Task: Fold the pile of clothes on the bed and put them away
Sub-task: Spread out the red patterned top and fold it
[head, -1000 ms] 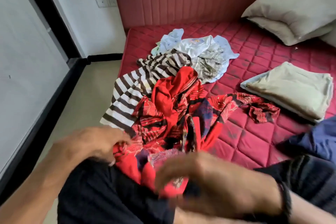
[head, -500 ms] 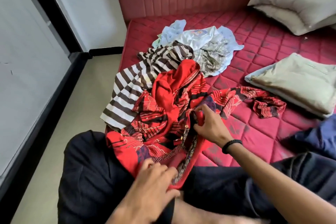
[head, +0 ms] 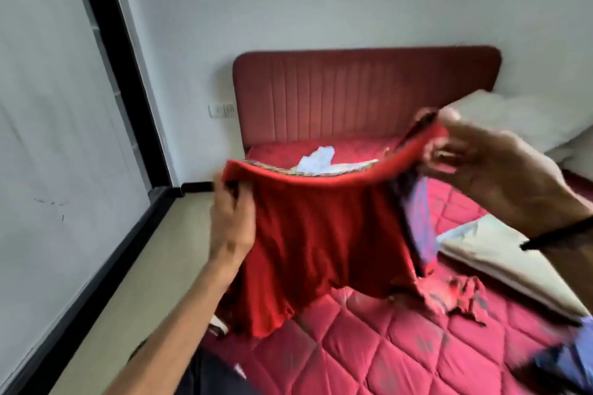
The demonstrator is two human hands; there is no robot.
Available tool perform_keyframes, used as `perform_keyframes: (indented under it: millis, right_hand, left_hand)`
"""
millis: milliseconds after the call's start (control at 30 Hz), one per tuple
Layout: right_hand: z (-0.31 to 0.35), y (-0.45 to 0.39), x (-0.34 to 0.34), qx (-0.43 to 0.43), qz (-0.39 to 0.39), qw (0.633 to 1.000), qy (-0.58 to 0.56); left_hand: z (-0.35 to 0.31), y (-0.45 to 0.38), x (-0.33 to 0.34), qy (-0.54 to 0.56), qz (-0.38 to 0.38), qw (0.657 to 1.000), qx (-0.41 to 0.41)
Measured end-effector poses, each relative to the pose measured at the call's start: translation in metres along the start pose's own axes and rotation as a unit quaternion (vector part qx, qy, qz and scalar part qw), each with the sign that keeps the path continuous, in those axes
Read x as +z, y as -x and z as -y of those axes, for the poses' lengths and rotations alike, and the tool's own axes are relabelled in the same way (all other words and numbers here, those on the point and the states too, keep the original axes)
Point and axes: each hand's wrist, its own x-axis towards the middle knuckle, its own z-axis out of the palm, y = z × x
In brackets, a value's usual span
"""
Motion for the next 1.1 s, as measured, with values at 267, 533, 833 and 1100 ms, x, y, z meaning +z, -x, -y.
perform_keyframes:
  millis: [267,533,833,1100]
  right_hand:
    - [-0.033,-0.015,-0.022,-0.262,-0.247,0.791,0.494]
    - [-0.029,-0.148,-0.047,-0.182,-0.205,0.824,0.495]
    - [0.098,-0.224,-0.097,-0.239,-0.247,0.642,0.686]
    - [-0.043,-0.074,-0.123,-0.193,-0.153,0.653,0.717]
  left_hand:
    - [-0.141,-0.092,-0.018,-0.193,0.044,0.911,0.362]
    - [-0.201,-0.217,0.031,-0.408,-0.016,0.823,0.395]
    - [-0.233,-0.316,-0.001,-0.464,-0.044,0.749,0.471]
    - [-0.017,-0.154,-0.012,-0.412,0.053,0.78,0.468]
